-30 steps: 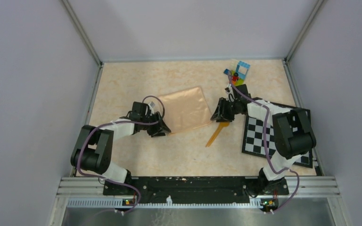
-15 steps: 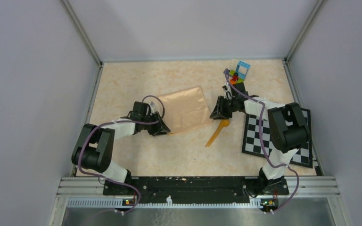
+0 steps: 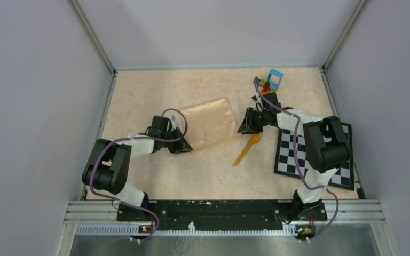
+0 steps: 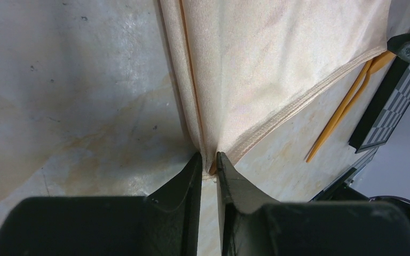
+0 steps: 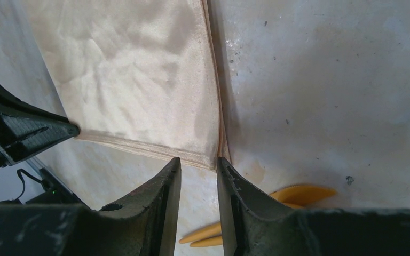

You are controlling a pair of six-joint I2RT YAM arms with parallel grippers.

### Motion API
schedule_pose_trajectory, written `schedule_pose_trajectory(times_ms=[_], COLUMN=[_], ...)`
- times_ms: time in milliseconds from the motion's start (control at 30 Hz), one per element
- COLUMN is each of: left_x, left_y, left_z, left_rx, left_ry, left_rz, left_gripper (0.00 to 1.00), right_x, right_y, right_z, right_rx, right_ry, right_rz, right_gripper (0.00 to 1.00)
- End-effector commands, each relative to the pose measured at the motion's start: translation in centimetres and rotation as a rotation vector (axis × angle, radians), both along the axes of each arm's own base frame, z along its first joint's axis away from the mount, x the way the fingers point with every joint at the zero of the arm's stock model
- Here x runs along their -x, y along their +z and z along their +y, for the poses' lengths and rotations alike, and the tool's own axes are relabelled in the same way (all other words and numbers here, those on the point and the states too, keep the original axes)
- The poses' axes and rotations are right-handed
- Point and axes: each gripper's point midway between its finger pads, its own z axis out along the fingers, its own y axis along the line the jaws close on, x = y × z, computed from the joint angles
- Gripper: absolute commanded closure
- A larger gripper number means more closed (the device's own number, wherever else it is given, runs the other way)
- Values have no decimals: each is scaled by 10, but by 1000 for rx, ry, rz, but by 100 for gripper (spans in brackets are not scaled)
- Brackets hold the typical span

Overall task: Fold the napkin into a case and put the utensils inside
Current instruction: Pick up the top corner of the square-folded napkin from the center of the board.

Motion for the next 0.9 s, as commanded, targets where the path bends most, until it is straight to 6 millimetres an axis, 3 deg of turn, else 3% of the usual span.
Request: schedule_pose_trajectory(times_ms=[0,267,600,867], left_x=[15,19,20,22], left_y=[-23,-26,-27,-28], left_z=[11,9,10,10], left_rx=[-73,-58,-60,-57], left_ry=[5,3,0,-1], left_rz=[44,52,52,58], left_gripper=[79,80,81,82], right_x=[-14,-12,-17,-20], right_y=[5,4,21,22], right_z=[3,8,7,6], right_rx=[3,-25,-28,-19], right_ry=[8,25,22,23], right_rz=[-48,-39,-95,-109], right_gripper=[69,71,72,72])
